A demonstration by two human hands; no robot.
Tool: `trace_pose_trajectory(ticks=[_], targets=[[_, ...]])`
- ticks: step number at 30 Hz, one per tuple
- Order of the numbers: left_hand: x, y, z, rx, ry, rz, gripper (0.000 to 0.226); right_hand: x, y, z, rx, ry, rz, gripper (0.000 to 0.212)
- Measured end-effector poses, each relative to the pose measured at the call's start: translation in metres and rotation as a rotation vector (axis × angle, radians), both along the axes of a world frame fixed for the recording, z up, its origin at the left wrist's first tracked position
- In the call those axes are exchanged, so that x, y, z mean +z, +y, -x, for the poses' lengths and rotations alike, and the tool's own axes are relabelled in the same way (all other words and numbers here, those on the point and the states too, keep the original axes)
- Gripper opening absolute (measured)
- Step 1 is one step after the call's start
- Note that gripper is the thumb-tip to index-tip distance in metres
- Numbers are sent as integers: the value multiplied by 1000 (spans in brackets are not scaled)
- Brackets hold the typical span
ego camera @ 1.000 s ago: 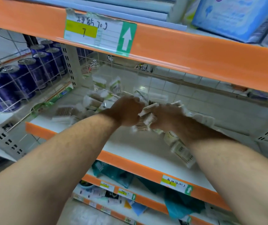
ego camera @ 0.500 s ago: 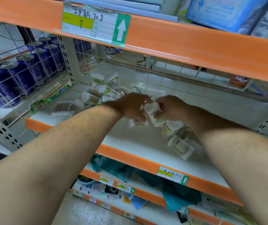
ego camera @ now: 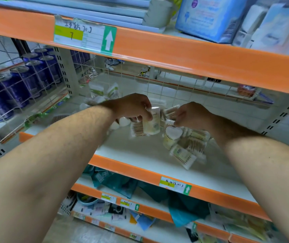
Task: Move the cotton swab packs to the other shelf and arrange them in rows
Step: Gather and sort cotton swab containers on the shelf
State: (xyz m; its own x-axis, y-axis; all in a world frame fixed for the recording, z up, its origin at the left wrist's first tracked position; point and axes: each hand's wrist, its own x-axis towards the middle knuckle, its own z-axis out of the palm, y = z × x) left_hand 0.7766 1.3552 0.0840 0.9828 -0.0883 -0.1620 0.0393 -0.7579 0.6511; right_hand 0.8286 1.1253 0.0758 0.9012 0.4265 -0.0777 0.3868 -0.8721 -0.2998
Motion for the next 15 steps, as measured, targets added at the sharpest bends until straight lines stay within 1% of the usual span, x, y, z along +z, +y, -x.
trace_pose_trajectory(ticks=[2,4,6,8,11,12,13,15], targets=[[-2,1,-2,29,34,52,34,-5,-3,6,47,6,140,42],[-2,1,-1,43,52,74,26,-11,-3,14,79,27,230,64],[-2,1,1,58,74,111,24,-19,0,18,87,38,280,70],[-3,2,3,72,89,138,22,-26,4,22,111,-8,346,67],[-3,4,8,95,103,139,17,-27,8,27,140,-64,406,50],[-2,4,9,102,105,138,16,-25,10,27,133,-43,378,43],[-1,4,11,107,107,131,16,-20,11,27,116,-2,306,35],[-1,6,13,116,109,104,18,-10,13,22,57,99,95,25]])
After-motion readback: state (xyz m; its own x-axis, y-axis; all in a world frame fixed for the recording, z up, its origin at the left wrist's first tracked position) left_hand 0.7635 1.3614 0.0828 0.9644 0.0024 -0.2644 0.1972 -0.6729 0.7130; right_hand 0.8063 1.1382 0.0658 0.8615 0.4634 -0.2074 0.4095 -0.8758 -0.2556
